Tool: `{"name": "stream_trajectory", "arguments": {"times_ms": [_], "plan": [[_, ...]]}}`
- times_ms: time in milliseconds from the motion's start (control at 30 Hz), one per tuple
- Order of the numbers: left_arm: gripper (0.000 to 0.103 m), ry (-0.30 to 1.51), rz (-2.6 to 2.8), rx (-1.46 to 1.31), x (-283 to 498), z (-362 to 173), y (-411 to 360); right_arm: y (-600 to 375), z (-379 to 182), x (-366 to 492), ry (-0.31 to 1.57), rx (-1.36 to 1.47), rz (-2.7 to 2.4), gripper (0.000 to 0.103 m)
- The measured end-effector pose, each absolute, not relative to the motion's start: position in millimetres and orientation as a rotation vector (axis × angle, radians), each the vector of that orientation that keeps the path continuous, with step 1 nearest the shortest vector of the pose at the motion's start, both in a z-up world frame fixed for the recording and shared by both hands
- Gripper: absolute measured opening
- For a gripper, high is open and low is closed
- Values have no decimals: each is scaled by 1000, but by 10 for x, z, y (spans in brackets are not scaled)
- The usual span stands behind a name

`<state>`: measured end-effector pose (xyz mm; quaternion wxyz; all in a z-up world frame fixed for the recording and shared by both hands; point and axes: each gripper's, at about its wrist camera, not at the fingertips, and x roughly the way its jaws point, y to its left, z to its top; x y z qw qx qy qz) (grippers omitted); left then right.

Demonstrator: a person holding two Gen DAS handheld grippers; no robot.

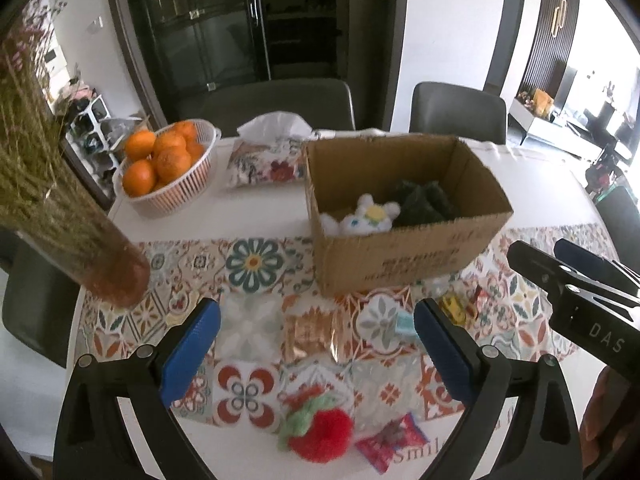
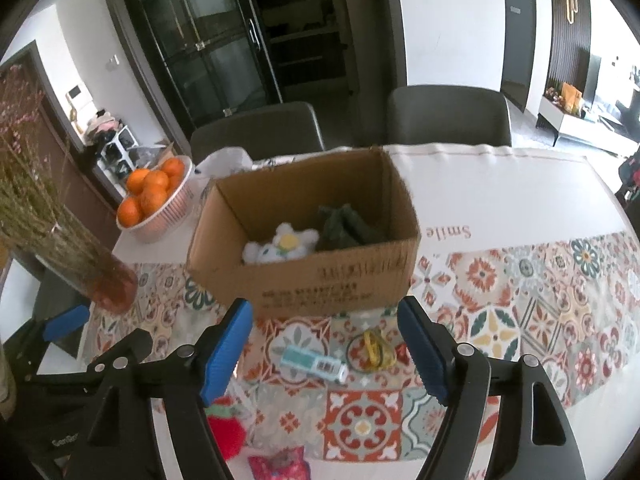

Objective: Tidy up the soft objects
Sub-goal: 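Move both tools back toward the red strawberry plush and pink candy packet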

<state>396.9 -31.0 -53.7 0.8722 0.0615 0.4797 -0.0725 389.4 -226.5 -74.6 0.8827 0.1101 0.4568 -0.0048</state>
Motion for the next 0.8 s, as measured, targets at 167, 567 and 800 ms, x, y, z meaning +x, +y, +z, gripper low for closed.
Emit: {"name": "stream_trajectory", "arguments": {"times_ms": [167,567,800], "plan": [[99,1037,-151,121,3807,-631,-200,-2171,-845,3765,986,228,0,76],[99,1133,-170,111,3521,-928,-30,-2038,-1151,3471,1084,272,-18,76],[99,1184,-186,117,3405,-1132,32,-1996,-1405,3303,1164,317,-51,76]]}}
